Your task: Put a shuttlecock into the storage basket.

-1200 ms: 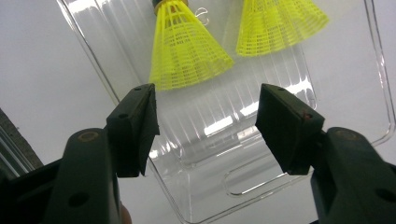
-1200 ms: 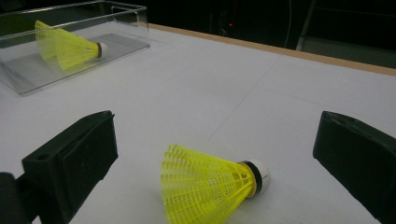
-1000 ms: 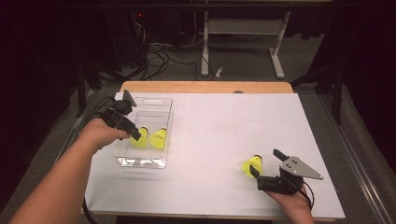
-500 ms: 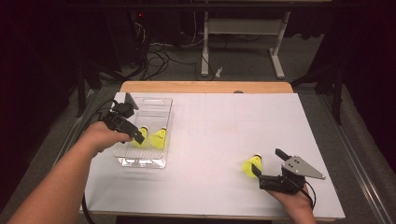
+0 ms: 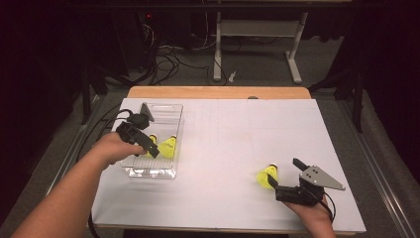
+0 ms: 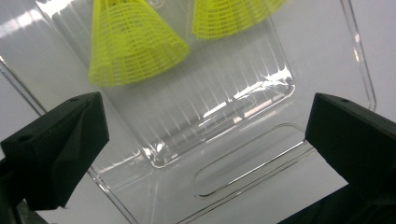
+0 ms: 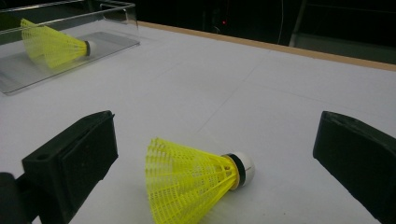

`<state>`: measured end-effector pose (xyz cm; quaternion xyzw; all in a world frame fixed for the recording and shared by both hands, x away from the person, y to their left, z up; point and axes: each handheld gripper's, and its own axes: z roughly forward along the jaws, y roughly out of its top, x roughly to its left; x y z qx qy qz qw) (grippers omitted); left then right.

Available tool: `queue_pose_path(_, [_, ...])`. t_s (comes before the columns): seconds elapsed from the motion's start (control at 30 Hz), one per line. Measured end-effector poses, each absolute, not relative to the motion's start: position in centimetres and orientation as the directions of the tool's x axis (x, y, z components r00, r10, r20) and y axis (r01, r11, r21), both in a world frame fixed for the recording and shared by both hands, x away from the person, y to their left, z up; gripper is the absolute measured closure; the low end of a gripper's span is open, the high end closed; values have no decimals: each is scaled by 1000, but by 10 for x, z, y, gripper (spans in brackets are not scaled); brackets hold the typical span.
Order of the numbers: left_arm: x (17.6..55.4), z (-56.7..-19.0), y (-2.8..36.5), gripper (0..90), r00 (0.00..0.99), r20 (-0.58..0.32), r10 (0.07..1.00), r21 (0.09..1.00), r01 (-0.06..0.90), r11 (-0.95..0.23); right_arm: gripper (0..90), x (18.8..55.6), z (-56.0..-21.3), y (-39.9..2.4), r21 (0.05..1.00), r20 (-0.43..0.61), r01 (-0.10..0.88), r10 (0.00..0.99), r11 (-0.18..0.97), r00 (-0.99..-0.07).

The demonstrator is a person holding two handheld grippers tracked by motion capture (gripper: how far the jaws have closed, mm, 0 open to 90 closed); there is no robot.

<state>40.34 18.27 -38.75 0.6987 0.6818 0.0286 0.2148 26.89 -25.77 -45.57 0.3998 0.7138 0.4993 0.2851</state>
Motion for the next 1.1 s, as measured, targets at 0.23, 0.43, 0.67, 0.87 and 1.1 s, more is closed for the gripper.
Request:
queue_pose_path(0.23, [400,-388,174,8,92,-251,964,334,943,-3,4,269,-455,-259,941,-6,286,855,180,-518])
queue_pose_path(0.43, [397,-387,167,8,107,-260,960,329,944,-16,4,269,-456,-259,941,-8,286,857,181,-516])
queue_pose_path(0.67, [394,-384,160,9,119,-268,956,322,946,-28,4,270,-455,-260,944,1,284,858,169,-513])
queue_pose_path(0.87, [390,-379,151,8,145,-274,951,330,943,-49,4,272,-456,-259,943,6,289,858,166,-514])
queue_pose_path(1.1, [389,-376,140,9,159,-285,945,336,940,-57,4,273,-456,-259,943,7,288,859,165,-513])
